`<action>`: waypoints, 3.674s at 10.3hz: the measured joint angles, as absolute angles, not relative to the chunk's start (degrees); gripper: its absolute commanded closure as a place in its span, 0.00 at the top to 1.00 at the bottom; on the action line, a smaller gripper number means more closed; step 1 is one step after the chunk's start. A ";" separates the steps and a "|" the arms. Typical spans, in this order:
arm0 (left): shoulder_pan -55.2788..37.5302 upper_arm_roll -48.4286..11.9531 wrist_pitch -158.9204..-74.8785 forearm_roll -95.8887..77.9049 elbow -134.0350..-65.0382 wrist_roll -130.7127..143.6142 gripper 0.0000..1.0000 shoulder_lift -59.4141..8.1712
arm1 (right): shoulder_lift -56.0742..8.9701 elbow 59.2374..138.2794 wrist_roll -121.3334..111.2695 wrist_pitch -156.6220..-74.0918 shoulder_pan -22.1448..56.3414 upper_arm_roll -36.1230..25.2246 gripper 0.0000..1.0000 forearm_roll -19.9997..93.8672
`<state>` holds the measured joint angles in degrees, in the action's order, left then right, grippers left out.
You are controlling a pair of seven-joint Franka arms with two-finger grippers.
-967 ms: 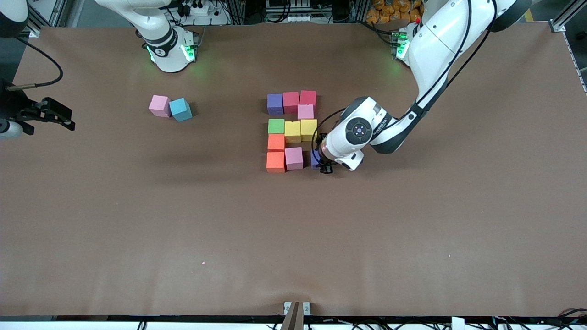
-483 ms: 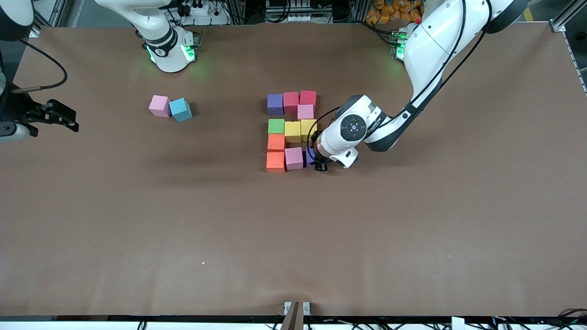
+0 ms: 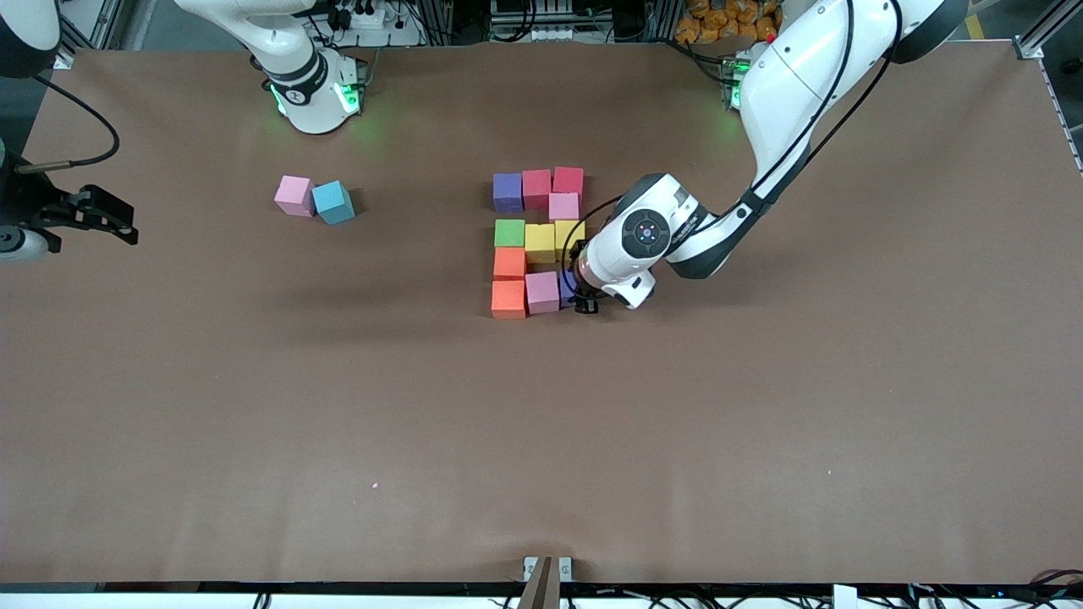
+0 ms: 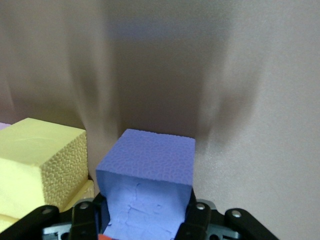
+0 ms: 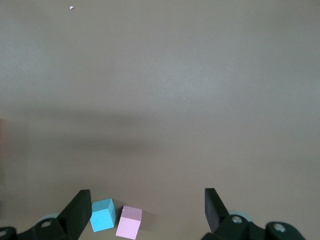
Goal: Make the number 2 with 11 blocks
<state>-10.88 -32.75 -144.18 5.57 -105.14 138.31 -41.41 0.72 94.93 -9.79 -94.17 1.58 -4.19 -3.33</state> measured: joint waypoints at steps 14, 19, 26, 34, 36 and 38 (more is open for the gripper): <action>-10.87 -32.53 -144.24 5.79 -102.01 136.86 0.51 -43.42 | 0.25 94.90 -9.70 -93.89 0.43 -4.41 1.00 -4.45; -10.86 -32.52 -144.25 5.79 -101.57 136.18 1.00 -43.54 | 0.25 94.78 -9.64 -93.89 0.18 -4.53 1.00 -1.98; -10.80 -32.56 -144.13 5.79 -100.83 136.06 1.00 -43.55 | 0.25 93.94 -9.61 -93.89 -0.80 -4.49 1.00 -1.42; -9.81 -33.68 -143.32 5.79 -100.26 136.06 1.00 -39.40 | 0.24 90.99 -9.61 -92.93 -0.86 -4.56 1.00 -1.37; -9.26 -33.69 -143.25 5.82 -100.06 135.82 1.00 -37.10 | 0.17 90.98 -9.61 -93.16 -0.86 -4.51 1.00 -1.31; -7.80 -33.67 -141.75 5.83 -99.74 133.34 1.00 -34.11 | 0.17 90.67 -9.61 -93.82 -0.86 -4.52 1.00 -1.28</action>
<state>-7.80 -33.67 -141.75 5.83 -99.74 133.34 -34.11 0.17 90.67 -9.61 -93.82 -0.86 -4.52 -1.28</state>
